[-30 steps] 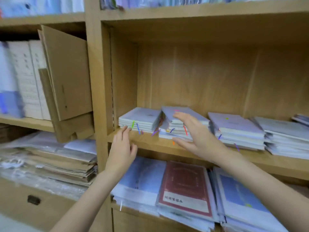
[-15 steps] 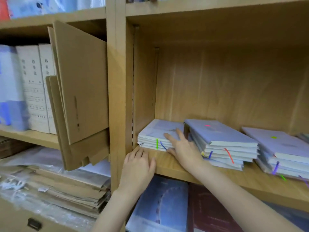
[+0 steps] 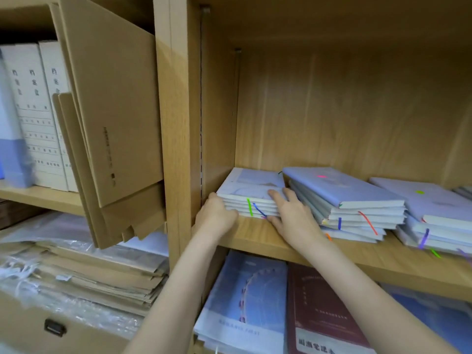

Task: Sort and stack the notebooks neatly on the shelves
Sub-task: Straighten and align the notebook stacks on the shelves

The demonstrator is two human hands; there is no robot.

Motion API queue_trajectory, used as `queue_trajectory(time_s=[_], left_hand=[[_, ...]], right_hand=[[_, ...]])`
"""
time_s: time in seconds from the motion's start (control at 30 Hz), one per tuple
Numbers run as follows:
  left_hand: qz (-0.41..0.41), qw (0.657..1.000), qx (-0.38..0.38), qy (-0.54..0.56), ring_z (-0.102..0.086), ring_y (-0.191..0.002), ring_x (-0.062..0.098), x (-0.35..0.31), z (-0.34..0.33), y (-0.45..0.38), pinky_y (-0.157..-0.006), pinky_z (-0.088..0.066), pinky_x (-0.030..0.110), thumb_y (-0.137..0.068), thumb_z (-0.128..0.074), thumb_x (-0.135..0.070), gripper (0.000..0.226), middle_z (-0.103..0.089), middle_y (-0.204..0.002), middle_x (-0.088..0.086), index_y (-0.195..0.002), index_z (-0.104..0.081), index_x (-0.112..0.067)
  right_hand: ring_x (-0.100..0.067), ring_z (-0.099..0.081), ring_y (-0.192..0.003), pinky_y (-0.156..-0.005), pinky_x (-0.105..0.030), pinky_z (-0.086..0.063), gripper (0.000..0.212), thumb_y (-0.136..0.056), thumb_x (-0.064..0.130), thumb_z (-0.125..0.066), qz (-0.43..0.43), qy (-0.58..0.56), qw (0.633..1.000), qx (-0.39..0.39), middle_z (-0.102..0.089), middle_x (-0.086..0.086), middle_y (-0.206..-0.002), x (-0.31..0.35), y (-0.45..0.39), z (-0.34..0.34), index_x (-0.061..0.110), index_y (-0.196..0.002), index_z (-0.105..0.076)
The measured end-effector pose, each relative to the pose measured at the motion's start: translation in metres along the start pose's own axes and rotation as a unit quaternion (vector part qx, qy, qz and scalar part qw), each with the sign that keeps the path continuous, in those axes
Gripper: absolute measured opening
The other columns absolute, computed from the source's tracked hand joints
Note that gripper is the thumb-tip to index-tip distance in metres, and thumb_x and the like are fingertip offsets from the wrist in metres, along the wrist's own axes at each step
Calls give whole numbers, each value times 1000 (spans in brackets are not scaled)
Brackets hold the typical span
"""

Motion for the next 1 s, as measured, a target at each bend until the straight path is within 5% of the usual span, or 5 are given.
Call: queue_trajectory(time_s=[0.17,0.43,0.6,0.8,1.0], left_hand=[[-47,991,-9,128,-56,-113,26,9,9,22,-98,-45,40,-83,-53,2,39,-63,-118,8,-121,-57,-8],[-96,965,-51,239,-61,-96,7,33,25,77,-92,-47,22,-81,-51,15,48,-62,-106,-6,-123,-57,-7],[-122,957,-100,245,-60,-91,-9,46,20,80,-89,-46,14,-85,-60,2,43,-64,-102,-14,-124,-55,-16],[-147,946,-110,268,-51,-118,0,48,9,86,-97,-39,16,-84,-59,1,62,-52,-121,-23,-140,-40,-19],[-150,935,-42,318,-46,-121,-5,39,0,86,-104,-34,12,-83,-47,18,70,-47,-133,-12,-143,-31,-14]], right_hand=[[-25,-38,-132,-107,-35,-32,56,-87,19,-62,58,-61,996,-25,-38,-9,-145,-2,14,14,14,-139,-42],[-11,-53,-121,-98,-26,-40,50,-73,20,-80,109,-198,962,-152,-57,0,-132,-18,65,20,16,-120,-64],[-23,-49,-124,-89,-35,-41,54,-90,38,-58,-14,-143,971,-190,-35,1,-150,-3,93,4,21,-139,-43],[-37,-59,-96,-67,-39,-35,44,-97,38,-40,-114,-142,963,-201,-67,-15,-102,3,94,6,20,-137,-42],[-34,-58,-102,-71,-37,-36,41,-97,41,-37,-108,-158,969,-155,-69,-8,-105,-6,90,11,20,-129,-49]])
Point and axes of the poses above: each hand's wrist, its own y-axis away from the middle knuckle, its own z-axis out of the back of the hand, x = y × z, the point moved 4 cm from there along -y, towards the middle knuckle
